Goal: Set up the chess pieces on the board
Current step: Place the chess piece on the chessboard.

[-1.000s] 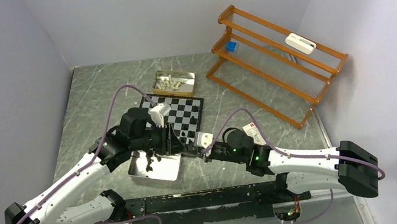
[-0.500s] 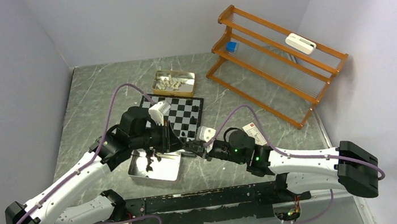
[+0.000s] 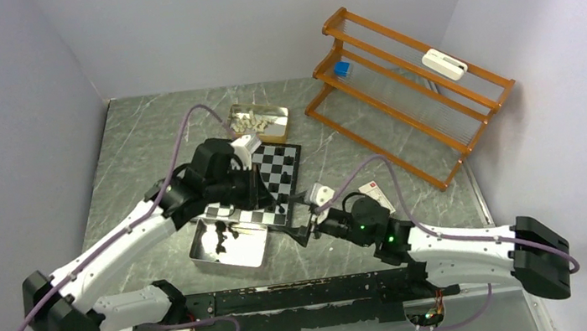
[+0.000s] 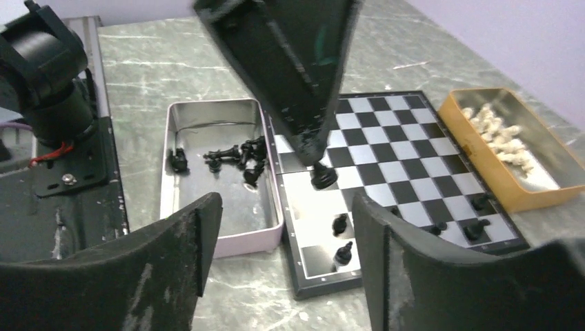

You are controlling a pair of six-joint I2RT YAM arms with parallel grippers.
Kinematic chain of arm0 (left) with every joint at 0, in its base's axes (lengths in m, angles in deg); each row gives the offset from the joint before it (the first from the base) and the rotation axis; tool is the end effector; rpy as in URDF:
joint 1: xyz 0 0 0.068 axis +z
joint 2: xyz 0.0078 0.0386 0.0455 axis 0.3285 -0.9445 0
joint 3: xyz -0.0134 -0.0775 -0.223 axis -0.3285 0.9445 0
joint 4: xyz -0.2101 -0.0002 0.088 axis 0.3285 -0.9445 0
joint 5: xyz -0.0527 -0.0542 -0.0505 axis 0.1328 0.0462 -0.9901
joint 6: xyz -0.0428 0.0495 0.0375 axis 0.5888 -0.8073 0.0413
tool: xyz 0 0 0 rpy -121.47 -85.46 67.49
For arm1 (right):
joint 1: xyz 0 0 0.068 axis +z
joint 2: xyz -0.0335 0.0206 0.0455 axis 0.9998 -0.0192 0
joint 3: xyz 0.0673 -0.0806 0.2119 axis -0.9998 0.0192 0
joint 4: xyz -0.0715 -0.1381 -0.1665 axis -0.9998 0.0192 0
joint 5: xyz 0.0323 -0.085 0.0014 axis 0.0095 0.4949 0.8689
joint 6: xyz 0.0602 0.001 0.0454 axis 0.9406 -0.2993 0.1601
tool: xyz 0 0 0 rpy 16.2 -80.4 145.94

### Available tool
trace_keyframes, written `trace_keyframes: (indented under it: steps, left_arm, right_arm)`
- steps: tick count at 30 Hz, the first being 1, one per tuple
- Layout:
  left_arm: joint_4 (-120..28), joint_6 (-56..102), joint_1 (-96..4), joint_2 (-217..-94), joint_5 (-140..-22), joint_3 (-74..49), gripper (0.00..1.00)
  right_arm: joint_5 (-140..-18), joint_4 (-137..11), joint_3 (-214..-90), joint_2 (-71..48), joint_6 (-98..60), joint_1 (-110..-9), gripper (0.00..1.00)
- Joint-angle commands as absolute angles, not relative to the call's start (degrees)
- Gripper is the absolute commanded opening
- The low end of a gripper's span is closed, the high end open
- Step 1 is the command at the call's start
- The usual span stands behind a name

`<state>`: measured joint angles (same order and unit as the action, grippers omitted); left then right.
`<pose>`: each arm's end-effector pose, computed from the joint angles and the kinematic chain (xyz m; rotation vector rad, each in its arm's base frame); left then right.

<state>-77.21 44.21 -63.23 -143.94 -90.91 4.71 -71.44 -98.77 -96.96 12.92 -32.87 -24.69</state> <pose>0.1598 -0.1818 0.2619 0.4264 2.3792 -1.0318 0.1027 0.2134 0.2254 -0.9633 1.3317 0.7739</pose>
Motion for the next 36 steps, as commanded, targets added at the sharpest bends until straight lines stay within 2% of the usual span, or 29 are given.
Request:
trace_keyframes:
  steps: [1,2,10,19,36]
  left_arm:
    - [-87.1,38.6,-63.4,-151.2,-81.7,-4.8,0.05]
    - [-88.7,37.8,-63.4,-153.3,-80.3,-6.7,0.05]
    - [-96.9,33.2,-63.0,-171.2,-73.2,-23.3,0.05]
    - [-107.4,30.8,-62.3,-192.1,-68.3,-44.0,0.05]
    - [-107.9,28.8,-58.1,-201.6,-69.4,-47.4,0.05]
  right_arm:
    - [-68.7,-94.8,-95.9,20.2,-29.6,-24.6,0.95]
    - [-68.7,-92.2,-96.0,22.4,-29.1,-24.6,0.99]
    - [-65.6,-75.9,-98.9,37.4,-22.5,-24.6,1.0]
    - [-62.7,-66.7,-102.4,41.9,-19.3,-24.6,1.0]
    - [-59.8,-62.5,-106.5,45.4,-17.9,-24.6,1.0]
